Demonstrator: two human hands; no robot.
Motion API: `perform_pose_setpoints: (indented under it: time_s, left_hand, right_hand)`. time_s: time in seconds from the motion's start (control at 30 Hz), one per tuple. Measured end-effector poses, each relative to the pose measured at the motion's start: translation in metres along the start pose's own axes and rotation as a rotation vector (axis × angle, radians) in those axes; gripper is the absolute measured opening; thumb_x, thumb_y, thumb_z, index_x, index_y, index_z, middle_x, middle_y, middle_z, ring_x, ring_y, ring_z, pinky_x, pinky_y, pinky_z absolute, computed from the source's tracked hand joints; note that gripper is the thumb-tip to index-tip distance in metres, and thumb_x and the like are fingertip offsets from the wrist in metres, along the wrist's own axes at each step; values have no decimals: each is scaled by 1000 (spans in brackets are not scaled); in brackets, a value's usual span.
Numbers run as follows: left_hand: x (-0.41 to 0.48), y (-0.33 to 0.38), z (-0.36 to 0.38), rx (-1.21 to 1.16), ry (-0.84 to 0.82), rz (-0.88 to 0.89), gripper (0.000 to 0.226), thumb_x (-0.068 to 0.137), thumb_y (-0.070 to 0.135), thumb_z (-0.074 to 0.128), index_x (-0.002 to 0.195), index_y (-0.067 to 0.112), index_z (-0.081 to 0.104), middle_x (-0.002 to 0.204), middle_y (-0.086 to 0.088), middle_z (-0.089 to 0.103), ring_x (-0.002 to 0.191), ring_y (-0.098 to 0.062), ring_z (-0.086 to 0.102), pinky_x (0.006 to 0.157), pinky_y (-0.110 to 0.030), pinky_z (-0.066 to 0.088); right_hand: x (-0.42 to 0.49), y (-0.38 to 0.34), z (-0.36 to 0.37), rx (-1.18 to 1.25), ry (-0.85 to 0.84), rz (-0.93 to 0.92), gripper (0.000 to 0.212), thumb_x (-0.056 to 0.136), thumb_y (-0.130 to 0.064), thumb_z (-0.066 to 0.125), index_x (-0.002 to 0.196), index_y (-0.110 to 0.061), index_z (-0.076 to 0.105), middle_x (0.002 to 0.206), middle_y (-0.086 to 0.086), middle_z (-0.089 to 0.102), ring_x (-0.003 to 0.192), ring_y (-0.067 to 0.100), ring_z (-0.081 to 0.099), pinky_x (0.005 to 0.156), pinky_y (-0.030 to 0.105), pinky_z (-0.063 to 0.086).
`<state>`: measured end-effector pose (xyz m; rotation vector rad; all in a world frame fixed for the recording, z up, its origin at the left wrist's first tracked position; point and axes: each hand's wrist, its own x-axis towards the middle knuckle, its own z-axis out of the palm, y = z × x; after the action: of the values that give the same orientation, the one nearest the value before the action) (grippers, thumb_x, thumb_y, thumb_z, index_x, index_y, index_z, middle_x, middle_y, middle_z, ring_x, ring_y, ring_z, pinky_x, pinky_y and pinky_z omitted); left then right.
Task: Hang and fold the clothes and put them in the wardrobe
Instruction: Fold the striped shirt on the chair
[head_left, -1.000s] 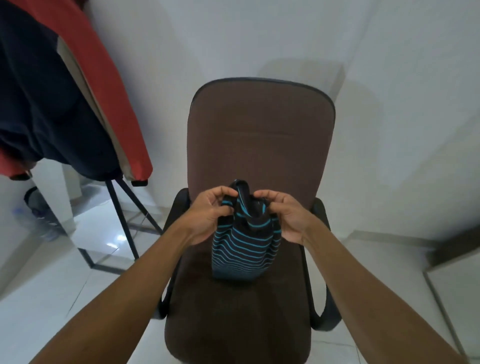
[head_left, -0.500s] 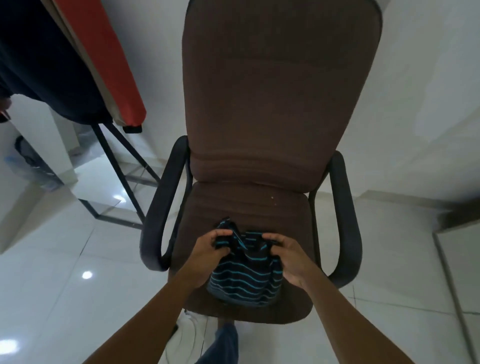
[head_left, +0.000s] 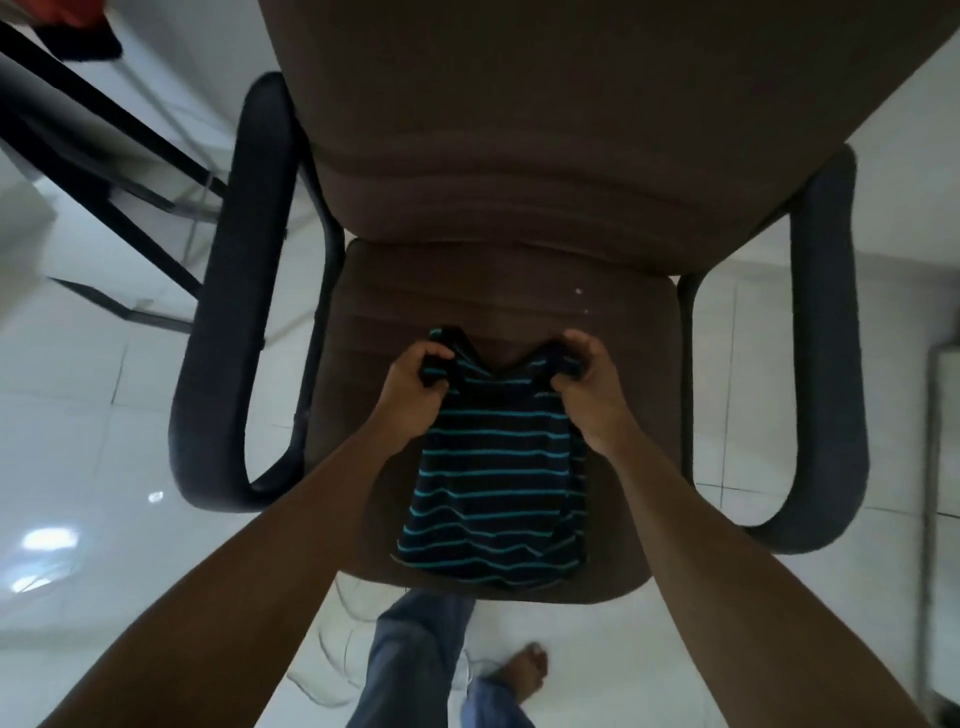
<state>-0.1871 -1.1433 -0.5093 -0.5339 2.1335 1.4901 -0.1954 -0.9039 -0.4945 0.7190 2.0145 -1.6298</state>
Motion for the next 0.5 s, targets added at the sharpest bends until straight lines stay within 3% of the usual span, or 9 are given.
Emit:
perform_pose_setpoints:
  time_s: [0.07,0.13,0.2,0.27,0.4,0.5]
  left_hand:
    - [10,-7,-1,65,1,64,40,89,0,67,112,30,53,116,-2,62,106,-18,64,89,-39,58]
    - [3,-15,-2,88,41,85,50,85,8,75,115,35,46,122,-2,57,103,-15,65,84,-27,58]
    - [-17,-25,0,76,134,91,57,81,10,79,117,37,43,125,-4,52,100,-16,66,81,-23,57]
    - [-44,-38,3,67,148,21,56,82,14,79,121,34,43,117,0,57,97,-13,65,83,-26,57]
    - [-98,-61,13,207,-103,-255,54,85,43,75,126,16,53,107,6,62,96,-14,60,84,-28,48]
    - [-121,-72,19,258,-78,-245,44,86,33,76,120,9,63,106,-2,68,98,-19,63,85,-28,49]
  right_hand:
    - [1,10,-1,-228,29,-127,69,91,1,60,148,-23,31,139,0,35,108,2,51,94,15,45]
    - [-10,26,0,-276,117,-174,76,89,-9,66,151,-27,27,142,-2,27,111,5,53,99,19,46]
    - [-33,48,2,-223,212,-148,66,88,-13,69,144,-26,37,133,0,44,98,4,61,92,21,52]
    - [-64,70,5,-236,247,-94,46,91,-17,67,133,-19,48,112,3,61,84,1,63,81,16,52]
    - [-117,113,11,-312,207,-42,29,94,-27,64,119,-14,56,87,-5,65,75,-6,59,68,5,45]
    - [-131,127,9,-418,130,-59,20,95,-22,63,111,-9,63,85,-6,66,75,3,58,63,-4,37]
